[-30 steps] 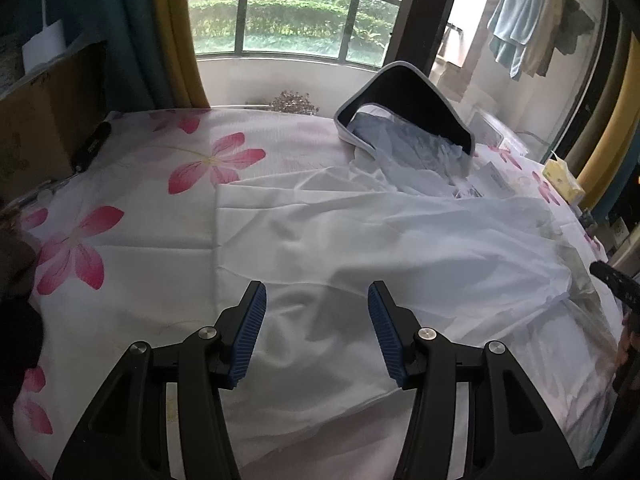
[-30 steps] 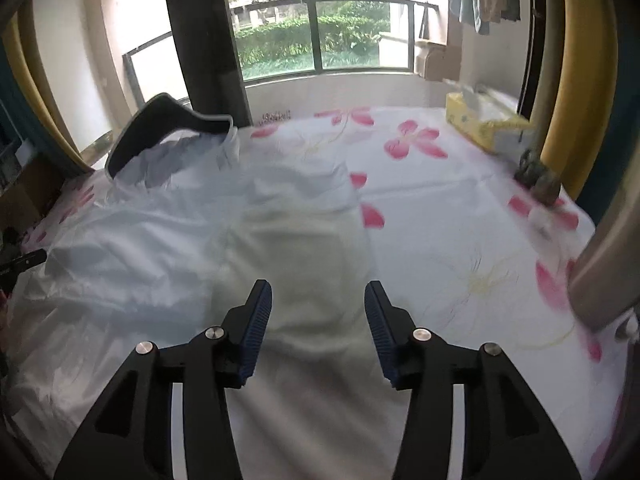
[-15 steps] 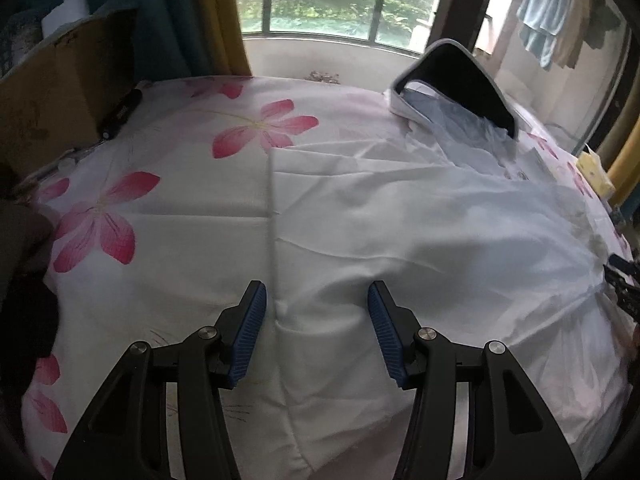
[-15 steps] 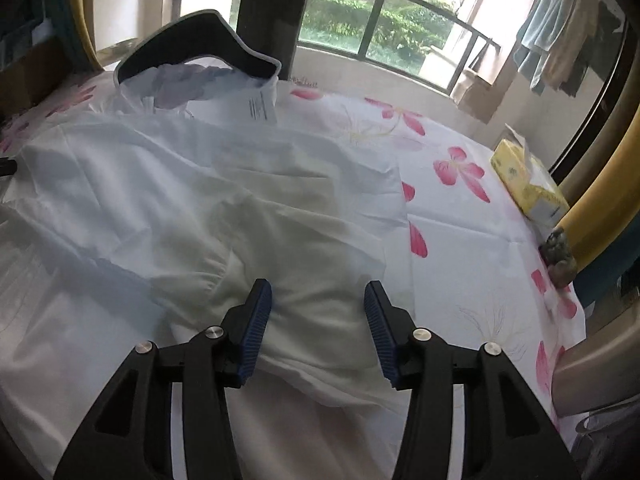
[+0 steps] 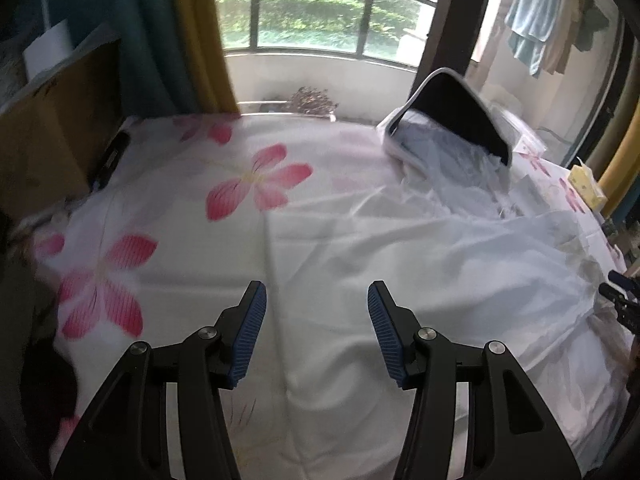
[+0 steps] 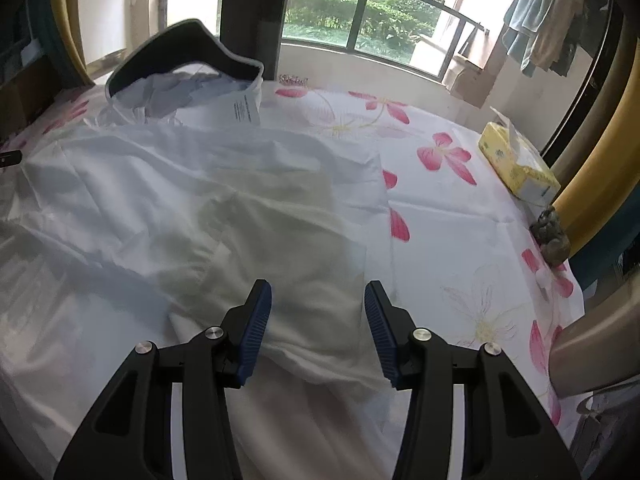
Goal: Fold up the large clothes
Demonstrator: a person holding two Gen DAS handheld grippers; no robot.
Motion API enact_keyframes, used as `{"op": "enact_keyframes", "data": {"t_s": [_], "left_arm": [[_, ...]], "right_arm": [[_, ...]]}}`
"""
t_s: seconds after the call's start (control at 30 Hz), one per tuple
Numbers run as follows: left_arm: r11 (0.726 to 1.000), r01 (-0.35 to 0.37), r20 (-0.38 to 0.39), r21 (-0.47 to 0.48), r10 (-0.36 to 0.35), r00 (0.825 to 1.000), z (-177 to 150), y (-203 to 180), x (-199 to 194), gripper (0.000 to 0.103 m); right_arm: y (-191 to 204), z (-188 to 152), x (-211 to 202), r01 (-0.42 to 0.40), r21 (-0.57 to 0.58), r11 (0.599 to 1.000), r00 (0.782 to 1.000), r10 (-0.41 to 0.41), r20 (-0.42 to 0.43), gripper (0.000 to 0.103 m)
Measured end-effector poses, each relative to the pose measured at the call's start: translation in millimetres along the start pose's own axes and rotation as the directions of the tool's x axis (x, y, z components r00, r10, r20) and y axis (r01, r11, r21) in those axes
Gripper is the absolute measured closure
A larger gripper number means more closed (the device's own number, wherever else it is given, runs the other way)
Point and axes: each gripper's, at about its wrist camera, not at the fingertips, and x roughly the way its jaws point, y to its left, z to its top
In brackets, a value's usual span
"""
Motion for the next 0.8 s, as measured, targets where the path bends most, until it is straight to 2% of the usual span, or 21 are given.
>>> {"op": "enact_keyframes", "data": {"t_s": [0.2,0.57,0.73,0.8], "left_arm": [[0.996,0.043,0.034,0.072,-0.046,0.998,28,-17,5,0.047],[0.979,0.131,0.024,0.159,-0.137,0.990,74,-53,45,0.047],[0.983,0.113,0.039,0.142,-0.120,0.992,100,-60,74,0.047],[0.987,0.079,0.066,0.139,-0.089,0.994,110,-62,86,0.047]], "right_arm": [[1,23,-3,0.008,-0.018,1.000,0.999,-0.007,0.036,0.054],[15,65,13,0.003,-0.115,0.993,0.998,0.005,0.065,0.054],[30,90,27,-0.020,-0.168,0.986,0.996,0.034,0.082,0.054],[36,98,32,-0.029,-0.189,0.982,0.995,0.046,0.087,0.054]]}}
